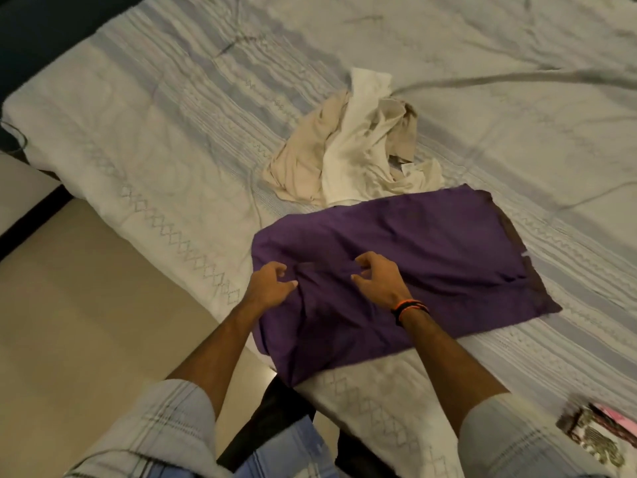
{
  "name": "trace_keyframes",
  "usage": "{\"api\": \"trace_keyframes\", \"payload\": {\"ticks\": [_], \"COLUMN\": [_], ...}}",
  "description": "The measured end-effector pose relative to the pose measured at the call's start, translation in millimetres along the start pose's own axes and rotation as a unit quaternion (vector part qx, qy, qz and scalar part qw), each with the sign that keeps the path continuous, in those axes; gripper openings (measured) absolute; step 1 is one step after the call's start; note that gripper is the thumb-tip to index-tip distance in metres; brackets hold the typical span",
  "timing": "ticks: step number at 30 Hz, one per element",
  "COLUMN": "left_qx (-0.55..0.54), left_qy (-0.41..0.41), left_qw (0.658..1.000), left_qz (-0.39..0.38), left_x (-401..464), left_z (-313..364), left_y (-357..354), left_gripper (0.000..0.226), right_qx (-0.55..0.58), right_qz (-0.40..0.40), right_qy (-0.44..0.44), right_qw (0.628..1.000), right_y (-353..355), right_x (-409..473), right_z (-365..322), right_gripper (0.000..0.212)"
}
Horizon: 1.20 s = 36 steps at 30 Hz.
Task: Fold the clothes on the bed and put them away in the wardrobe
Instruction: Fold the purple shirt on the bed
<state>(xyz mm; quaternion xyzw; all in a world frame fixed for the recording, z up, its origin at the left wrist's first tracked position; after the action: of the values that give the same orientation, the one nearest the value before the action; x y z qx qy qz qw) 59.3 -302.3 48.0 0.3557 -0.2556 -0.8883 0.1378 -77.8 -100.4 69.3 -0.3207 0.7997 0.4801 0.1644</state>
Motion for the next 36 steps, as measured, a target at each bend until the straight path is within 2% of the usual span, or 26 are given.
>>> {"api": "trace_keyframes", "payload": {"ticks": [6, 13, 16, 20, 22, 23, 25, 27, 29, 32, 33, 35, 36], "left_qx": [-0.028, -0.008, 0.040, 0.107, 0.132, 0.132, 0.088, -0.010, -0.062, 0.033, 0.056, 0.036, 0.020], "left_qy": [0.009, 0.008, 0.010, 0.031, 0.041, 0.043, 0.045, 0.053, 0.079, 0.069, 0.052, 0.028, 0.027], "left_qw": [1.000, 1.000, 0.999, 0.994, 0.990, 0.990, 0.995, 0.999, 0.995, 0.996, 0.997, 0.998, 0.998], "left_qz": [-0.011, 0.005, 0.023, -0.010, -0.003, 0.008, 0.018, 0.005, -0.027, -0.041, -0.031, -0.038, -0.055], "left_x": [50.8, 126.7, 154.4, 167.7, 167.5, 166.0, 162.0, 155.5, 146.5, 135.2, 132.4, 130.3, 130.2], "left_z": [-15.7, -28.2, -39.6, -52.0, -53.8, -53.0, -51.6, -51.9, -54.9, -60.8, -60.1, -57.0, -54.9], "left_y": [20.8, 32.1, 31.6, 26.0, 25.6, 26.7, 28.0, 24.1, 16.3, 3.5, 0.4, -10.4, -14.8], "left_gripper": [0.050, 0.054, 0.061, 0.074, 0.076, 0.073, 0.060, 0.055, 0.046, 0.035, 0.038, 0.048, 0.054], "right_qx": [-0.028, -0.090, -0.169, -0.306, -0.345, -0.352, -0.354, -0.358, -0.375, -0.363, -0.323, -0.205, -0.166], "right_qz": [-0.034, -0.020, -0.019, -0.024, -0.035, -0.035, -0.031, -0.038, -0.086, -0.160, -0.146, -0.065, -0.021], "right_qy": [-0.011, 0.025, 0.051, 0.084, 0.075, 0.077, 0.095, 0.119, 0.111, 0.069, 0.058, 0.026, 0.000], "right_qw": [0.999, 0.995, 0.984, 0.948, 0.935, 0.932, 0.930, 0.925, 0.916, 0.915, 0.933, 0.976, 0.986], "right_y": [-22.1, -44.8, -53.9, -67.4, -72.1, -72.8, -71.4, -70.9, -74.2, -79.4, -79.2, -74.8, -71.3], "right_x": [48.4, 128.7, 159.4, 181.9, 187.4, 187.9, 182.8, 173.2, 165.6, 158.7, 158.8, 159.4, 160.1], "right_z": [-32.7, -70.5, -83.2, -87.6, -82.8, -81.2, -78.5, -72.2, -59.3, -38.6, -35.7, -32.1, -31.4], "right_gripper": [0.043, 0.044, 0.052, 0.069, 0.064, 0.054, 0.028, 0.016, 0.027, 0.055, 0.054, 0.044, 0.051]}}
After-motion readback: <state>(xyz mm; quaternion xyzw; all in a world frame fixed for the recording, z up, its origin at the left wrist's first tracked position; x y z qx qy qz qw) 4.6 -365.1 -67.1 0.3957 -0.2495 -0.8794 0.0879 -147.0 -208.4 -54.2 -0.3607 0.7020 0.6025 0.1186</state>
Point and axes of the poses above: each hand's wrist, its own x-axis towards the middle knuckle, its own y-axis out of the back of the hand, z = x × y, the point moved 4 cm from there along x, towards the middle knuckle, and after that the axes turned 9 degrees about -y, right-handed, at the moved point
